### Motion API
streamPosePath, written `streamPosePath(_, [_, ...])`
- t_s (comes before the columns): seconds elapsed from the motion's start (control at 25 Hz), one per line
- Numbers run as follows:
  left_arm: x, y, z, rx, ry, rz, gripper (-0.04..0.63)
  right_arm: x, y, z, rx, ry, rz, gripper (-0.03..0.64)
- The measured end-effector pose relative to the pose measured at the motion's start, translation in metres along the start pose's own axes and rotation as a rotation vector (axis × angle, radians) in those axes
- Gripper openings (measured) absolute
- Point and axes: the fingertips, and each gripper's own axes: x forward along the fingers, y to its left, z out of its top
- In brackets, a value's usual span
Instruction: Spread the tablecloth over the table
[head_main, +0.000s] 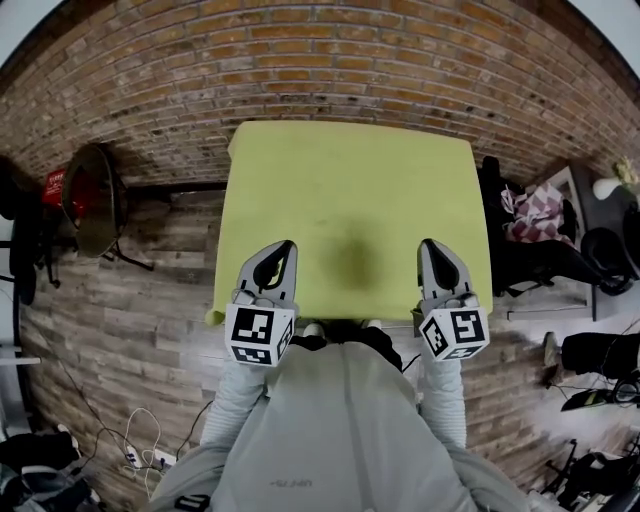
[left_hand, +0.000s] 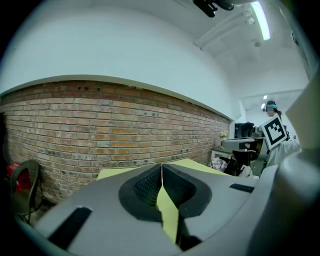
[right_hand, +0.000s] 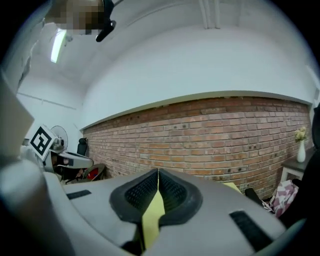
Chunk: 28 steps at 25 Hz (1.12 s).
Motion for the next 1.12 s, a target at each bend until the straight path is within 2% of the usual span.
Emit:
streamPosePath(0.28, [-0.023, -0.005, -0.006, 0.014, 0.001, -0.022, 0.025, -0.023, 0.012, 0.002, -0.046, -0.007, -0.019, 0.023])
streamPosePath(1.12, [-0.023, 0.010, -0.010, -0.013, 0.004, -0.024, 0.025, -0.032, 0.017, -0.005, -0.014, 0.014, -0.032, 0.021])
